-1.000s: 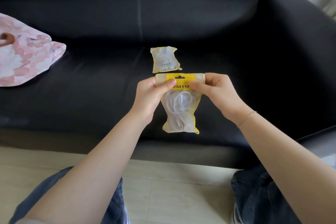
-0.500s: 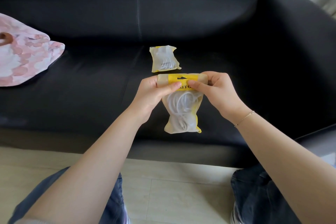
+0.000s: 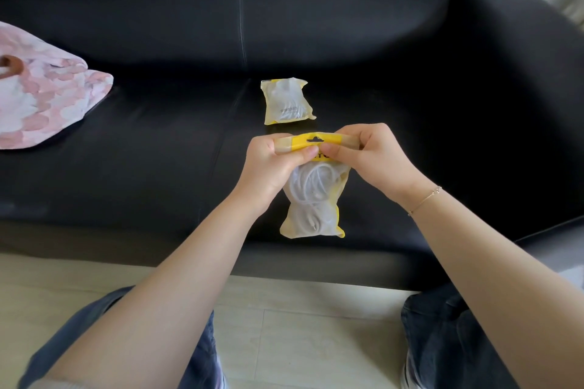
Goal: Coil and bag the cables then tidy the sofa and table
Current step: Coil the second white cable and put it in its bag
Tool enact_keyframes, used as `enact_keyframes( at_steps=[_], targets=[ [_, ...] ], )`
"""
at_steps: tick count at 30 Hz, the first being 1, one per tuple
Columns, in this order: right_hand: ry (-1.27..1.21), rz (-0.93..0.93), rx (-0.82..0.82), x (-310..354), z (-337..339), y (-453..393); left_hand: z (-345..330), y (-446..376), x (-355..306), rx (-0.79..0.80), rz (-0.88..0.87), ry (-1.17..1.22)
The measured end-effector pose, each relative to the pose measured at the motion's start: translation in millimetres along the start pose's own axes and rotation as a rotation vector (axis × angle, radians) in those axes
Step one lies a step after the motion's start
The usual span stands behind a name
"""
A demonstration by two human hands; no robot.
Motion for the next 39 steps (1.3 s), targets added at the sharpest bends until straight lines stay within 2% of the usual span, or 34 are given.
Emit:
enact_keyframes(
  at_steps=[7, 10, 14, 18, 24, 28, 32, 33, 34, 37, 39],
  targets=[
    [0.083, 0.028, -0.089, 0.9, -2.8, 0.7, -0.6, -0.8, -2.0, -0.014, -0.018, -0.031],
    [0.069, 0.019, -0.073, -1.0, -5.9, 0.9, -0.2, 0.0, -2.6, -0.016, -0.008, -0.015],
    [-0.013, -0.032, -0.079, -9.1, 2.6, 0.1, 7.2, -1.7, 7.1, -0.061, 0.076, 0.03],
    [-0.02, -0.053, -0.212, -17.3, 10.0, 3.6, 10.2, -6.3, 17.7, 0.02, 0.173, 0.05],
    [-0.06, -0.128, -0.297, -25.9, 13.7, 5.7, 26.4, -4.8, 16.4, -0.119, 0.142, 0.044],
    [-0.091, -0.123, -0.34, -23.8, 16.4, 6.8, 21.3, -10.6, 15.0, -0.122, 0.134, 0.044],
    [-0.116, -0.152, -0.428, -28.2, 28.4, 8.3, 13.6, -29.5, 17.5, -0.196, 0.198, 0.125],
    [-0.121, -0.173, -0.46, -31.4, 34.4, 8.5, 14.4, -37.8, 14.6, -0.231, 0.159, 0.06],
    [-0.123, -0.199, -0.494, -35.1, 40.8, 8.2, 15.4, -48.6, 9.0, -0.253, 0.088, -0.102],
    [-0.129, -0.247, -0.567, -41.8, 56.6, 7.8, -0.1, -86.2, -4.8, -0.181, -0.113, -0.886],
    [-0.126, -0.26, -0.585, -45.5, 65.0, 4.8, -15.1, -111.4, -8.3, -0.132, -0.176, -1.125]
  ],
)
Point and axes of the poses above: each hand's wrist, its own y-axis away from the middle knuckle, its own z-axis out of the back of the hand, x = y × z, the point moved 9 cm from there along -y, towards the middle knuckle, and after that the axes turned 1 degree about z, right-handed, at the moved point
